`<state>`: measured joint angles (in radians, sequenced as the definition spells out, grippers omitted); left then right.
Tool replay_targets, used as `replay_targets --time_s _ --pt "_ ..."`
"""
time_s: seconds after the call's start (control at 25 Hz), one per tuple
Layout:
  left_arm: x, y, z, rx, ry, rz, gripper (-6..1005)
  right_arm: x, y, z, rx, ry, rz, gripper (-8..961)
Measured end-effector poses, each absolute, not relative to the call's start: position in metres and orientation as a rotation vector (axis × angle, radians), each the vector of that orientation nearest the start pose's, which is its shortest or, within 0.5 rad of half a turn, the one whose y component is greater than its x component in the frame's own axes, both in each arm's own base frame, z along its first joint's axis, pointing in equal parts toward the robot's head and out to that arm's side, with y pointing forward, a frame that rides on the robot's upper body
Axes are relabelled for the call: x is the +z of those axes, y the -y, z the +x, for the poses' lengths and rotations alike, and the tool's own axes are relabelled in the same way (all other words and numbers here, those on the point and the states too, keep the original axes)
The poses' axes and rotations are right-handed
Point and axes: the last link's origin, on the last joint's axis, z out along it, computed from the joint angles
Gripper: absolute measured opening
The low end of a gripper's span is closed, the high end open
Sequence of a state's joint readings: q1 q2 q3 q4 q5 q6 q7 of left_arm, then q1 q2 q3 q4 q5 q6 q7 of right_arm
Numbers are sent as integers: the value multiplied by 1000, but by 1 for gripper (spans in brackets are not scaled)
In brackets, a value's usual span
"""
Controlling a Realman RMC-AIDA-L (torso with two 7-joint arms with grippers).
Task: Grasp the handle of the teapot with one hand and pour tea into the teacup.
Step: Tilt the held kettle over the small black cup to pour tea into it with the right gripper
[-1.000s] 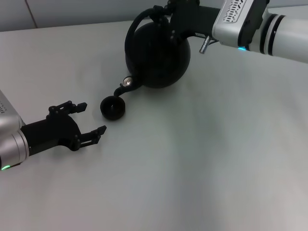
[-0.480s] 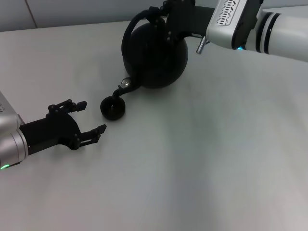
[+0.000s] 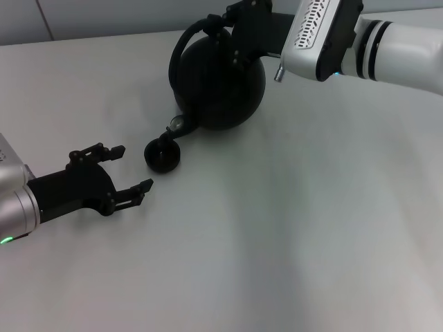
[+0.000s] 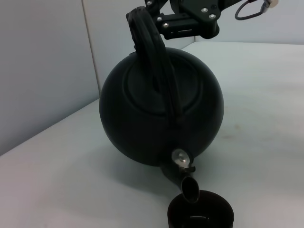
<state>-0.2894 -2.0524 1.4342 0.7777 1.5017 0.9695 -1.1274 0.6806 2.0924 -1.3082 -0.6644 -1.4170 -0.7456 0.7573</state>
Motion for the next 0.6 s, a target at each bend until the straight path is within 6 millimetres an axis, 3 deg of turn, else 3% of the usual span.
replay_targets --time_s 0.6 --pt "-49 -318 -288 -344 337 -2580 797 -41 -430 174 290 293 -2349 91"
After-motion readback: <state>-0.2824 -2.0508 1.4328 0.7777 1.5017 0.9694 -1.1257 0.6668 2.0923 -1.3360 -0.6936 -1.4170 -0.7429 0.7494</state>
